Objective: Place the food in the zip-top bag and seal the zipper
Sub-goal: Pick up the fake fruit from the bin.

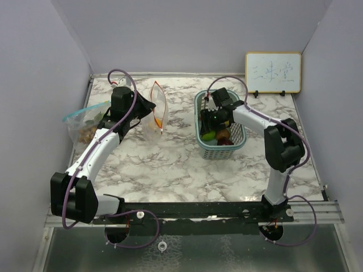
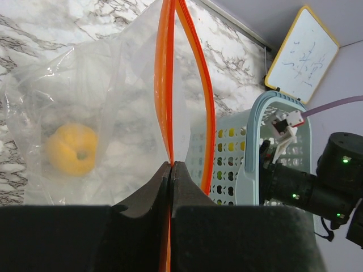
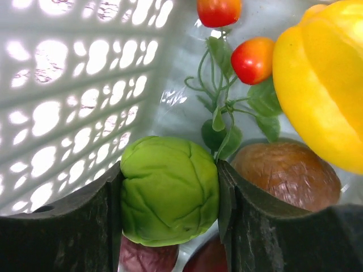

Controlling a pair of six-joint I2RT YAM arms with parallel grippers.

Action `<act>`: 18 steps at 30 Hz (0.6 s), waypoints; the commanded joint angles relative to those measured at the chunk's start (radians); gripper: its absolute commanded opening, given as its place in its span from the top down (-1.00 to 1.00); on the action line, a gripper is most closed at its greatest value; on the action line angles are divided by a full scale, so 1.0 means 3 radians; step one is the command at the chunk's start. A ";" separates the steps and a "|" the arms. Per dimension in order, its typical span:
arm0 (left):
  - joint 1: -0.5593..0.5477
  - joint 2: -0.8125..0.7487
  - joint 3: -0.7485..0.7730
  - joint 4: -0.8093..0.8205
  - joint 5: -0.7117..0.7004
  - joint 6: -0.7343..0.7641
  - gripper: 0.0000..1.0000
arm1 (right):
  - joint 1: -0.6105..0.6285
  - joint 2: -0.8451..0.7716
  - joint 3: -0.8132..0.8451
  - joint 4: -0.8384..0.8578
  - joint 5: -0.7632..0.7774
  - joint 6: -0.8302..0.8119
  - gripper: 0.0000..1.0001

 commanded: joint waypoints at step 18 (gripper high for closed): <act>0.0012 -0.0117 -0.0030 0.0118 0.0245 -0.0008 1.00 | 0.0206 -0.0419 0.0868 0.1875 -0.1896 0.1189 0.42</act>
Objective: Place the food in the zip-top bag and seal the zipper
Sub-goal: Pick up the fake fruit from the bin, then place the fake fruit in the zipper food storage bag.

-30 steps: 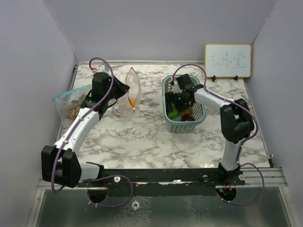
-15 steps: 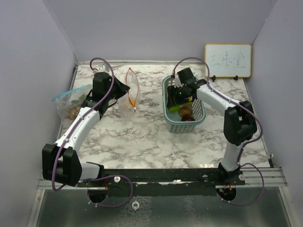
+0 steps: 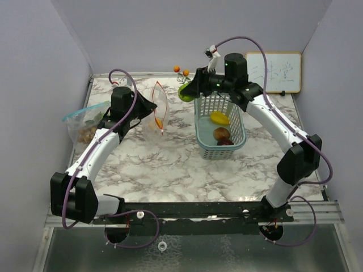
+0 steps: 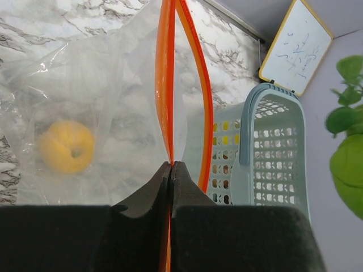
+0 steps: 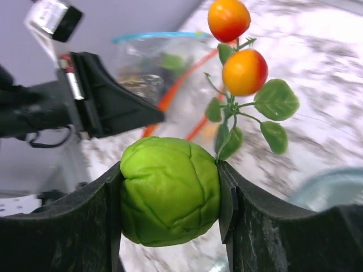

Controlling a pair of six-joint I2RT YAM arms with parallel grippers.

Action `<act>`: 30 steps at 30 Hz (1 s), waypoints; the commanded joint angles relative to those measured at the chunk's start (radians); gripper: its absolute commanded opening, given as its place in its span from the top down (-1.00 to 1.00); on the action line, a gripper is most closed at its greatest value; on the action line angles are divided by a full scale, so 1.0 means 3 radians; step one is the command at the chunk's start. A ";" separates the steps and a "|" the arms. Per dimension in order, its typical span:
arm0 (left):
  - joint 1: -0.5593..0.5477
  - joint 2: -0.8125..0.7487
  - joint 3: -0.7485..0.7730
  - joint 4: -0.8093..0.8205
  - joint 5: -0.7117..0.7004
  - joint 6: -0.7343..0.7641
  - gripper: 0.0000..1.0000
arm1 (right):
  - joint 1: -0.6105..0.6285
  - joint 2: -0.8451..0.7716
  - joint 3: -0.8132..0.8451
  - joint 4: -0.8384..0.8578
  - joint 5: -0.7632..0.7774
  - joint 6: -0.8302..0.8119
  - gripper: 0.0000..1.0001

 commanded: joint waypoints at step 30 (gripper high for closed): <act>0.0017 -0.0361 0.0030 0.0006 0.0155 0.0037 1.00 | 0.0832 0.1079 -0.0050 0.0131 0.1391 0.0019 0.49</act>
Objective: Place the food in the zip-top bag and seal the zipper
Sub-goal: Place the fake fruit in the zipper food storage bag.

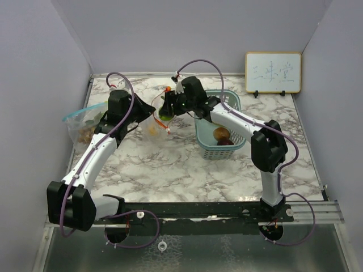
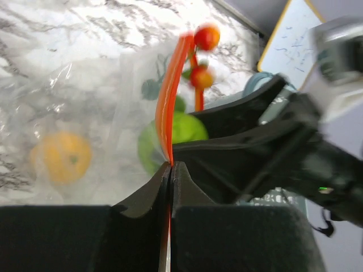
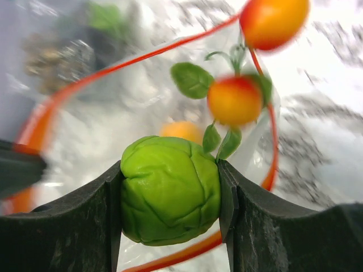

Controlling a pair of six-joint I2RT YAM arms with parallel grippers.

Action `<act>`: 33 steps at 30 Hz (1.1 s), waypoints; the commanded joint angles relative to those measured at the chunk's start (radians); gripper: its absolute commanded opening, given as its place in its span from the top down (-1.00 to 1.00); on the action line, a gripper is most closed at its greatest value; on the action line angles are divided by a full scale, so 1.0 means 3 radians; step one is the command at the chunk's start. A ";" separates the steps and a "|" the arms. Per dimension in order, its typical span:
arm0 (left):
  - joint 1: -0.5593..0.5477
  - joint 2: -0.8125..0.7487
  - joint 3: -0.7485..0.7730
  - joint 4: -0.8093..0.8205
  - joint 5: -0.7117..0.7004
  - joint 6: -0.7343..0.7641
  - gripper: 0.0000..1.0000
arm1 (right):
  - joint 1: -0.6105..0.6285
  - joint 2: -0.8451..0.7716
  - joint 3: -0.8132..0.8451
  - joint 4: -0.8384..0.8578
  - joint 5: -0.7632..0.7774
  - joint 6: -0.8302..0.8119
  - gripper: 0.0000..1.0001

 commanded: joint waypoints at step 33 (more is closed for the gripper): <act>-0.0029 -0.0063 -0.0245 0.0619 0.0255 -0.0369 1.00 | 0.0451 -0.0593 -0.0072 -0.0297 0.0844 -0.0829 -1.00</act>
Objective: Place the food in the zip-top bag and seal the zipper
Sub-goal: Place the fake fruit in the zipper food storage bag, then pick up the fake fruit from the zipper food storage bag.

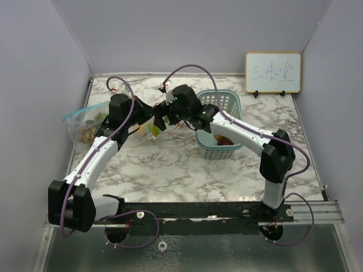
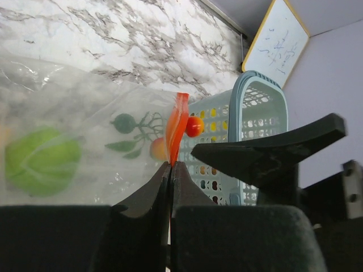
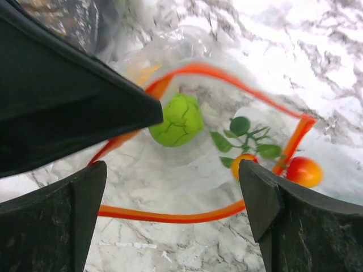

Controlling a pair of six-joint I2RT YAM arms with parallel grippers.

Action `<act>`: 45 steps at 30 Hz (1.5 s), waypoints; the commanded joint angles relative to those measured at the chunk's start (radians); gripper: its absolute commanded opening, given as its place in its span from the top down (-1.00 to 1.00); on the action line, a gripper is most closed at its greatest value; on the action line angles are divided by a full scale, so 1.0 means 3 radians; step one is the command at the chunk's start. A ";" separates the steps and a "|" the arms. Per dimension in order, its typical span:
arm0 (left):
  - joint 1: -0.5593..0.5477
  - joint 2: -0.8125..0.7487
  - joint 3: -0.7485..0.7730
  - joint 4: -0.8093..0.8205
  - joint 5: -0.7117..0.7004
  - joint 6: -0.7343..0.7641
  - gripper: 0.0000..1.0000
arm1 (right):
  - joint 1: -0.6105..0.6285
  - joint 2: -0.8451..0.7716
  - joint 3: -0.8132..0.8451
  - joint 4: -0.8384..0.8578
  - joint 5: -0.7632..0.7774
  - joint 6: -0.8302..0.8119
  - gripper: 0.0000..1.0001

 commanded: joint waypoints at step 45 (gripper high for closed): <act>0.0142 -0.0318 -0.0106 -0.0181 -0.0085 -0.0056 1.00 | -0.0597 0.0299 0.1638 -0.1535 0.0319 -0.0110 0.94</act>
